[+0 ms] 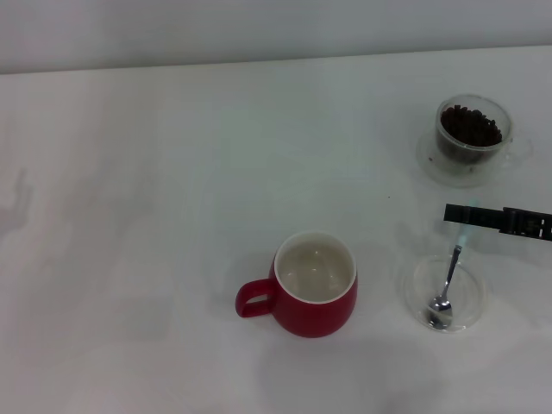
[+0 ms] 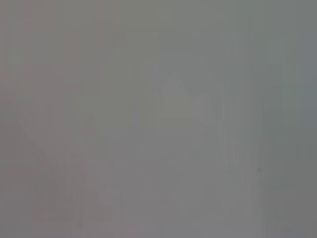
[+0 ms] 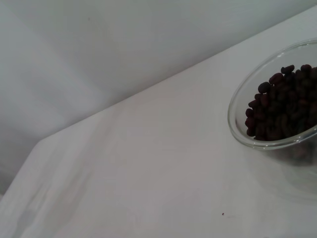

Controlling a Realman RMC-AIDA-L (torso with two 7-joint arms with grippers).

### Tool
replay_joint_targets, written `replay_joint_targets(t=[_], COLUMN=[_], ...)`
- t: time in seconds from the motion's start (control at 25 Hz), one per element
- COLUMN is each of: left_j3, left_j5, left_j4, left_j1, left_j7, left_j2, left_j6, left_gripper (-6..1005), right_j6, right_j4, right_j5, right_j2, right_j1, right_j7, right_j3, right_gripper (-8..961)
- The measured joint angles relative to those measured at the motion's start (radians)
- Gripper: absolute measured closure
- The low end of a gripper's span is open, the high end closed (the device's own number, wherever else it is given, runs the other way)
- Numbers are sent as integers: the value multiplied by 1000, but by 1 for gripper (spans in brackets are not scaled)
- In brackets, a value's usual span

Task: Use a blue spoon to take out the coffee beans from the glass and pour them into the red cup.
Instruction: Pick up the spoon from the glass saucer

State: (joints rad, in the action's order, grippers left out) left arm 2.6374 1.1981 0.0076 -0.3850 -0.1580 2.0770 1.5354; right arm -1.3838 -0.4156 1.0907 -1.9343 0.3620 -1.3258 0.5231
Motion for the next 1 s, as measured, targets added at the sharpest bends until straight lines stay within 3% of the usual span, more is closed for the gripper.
replay_joint_targets(t=[0.6, 1.0], left_j3=[-2, 0], left_j5=[0, -3], left_j4=[0, 0], left_j1=[4, 5], left_j7=[20, 23], left_j2=[-1, 0], left_j6=[-1, -6], left_gripper=[421, 421], right_j6=[39, 53], right_j4=[2, 14], right_j5=[0, -2], right_j2=[-5, -5], right_j1=[7, 18], right_j7=[2, 2], right_j3=[7, 21], right_gripper=[350, 426])
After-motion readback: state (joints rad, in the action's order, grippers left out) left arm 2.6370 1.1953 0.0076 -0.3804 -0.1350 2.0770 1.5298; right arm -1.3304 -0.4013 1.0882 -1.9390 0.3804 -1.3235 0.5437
